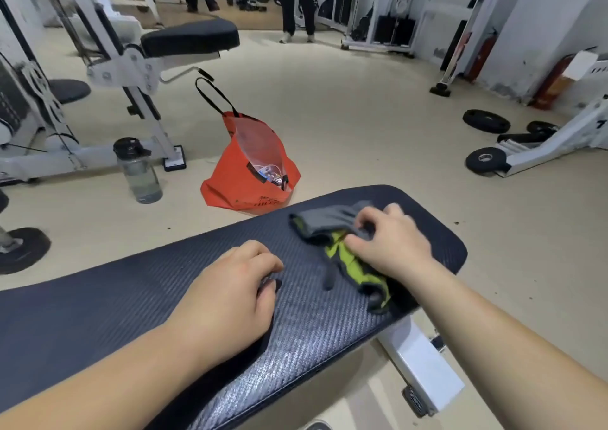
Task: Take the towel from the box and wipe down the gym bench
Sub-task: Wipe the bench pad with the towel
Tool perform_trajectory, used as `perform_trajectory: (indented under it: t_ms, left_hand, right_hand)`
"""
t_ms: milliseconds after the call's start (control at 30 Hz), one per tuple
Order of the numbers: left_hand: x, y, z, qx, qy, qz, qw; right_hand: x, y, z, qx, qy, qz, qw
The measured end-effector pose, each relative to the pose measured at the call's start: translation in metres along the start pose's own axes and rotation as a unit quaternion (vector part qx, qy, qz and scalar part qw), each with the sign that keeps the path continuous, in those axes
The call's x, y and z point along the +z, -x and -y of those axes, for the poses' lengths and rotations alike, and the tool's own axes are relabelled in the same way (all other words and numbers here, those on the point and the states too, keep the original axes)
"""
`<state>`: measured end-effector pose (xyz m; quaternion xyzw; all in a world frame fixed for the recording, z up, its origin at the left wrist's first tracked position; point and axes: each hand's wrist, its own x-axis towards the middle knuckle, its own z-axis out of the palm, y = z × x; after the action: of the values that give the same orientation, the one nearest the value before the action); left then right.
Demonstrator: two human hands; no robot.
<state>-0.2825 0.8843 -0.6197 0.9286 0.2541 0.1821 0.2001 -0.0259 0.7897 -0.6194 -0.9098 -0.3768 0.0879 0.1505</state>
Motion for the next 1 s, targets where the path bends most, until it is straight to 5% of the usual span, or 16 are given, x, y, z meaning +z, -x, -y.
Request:
perform_trajectory:
  t_ms: [167,400,633,800,1000]
  left_hand:
    - [0.015,-0.019,-0.003,0.011,-0.004,0.023,1.000]
    - [0.016,-0.025,0.000,-0.003,-0.016,0.006,1.000]
    - [-0.026,0.025,0.018,-0.022,-0.004,-0.009,1.000]
    - [-0.061,0.094,0.037,-0.070,-0.015,-0.031,0.997]
    - [-0.103,0.175,0.066,-0.135,-0.065,-0.066,0.987]
  right_hand:
    - [0.006,-0.049,-0.050,0.145,0.002,-0.123,0.982]
    - [0.009,-0.078,-0.045,0.161,0.014,-0.125,0.979]
    - [0.024,-0.039,0.043,-0.034,0.065,0.002,0.997]
    - [0.052,0.036,0.142,-0.157,0.157,0.080,0.972]
    - [0.092,0.152,0.234,-0.265,0.137,0.112,0.948]
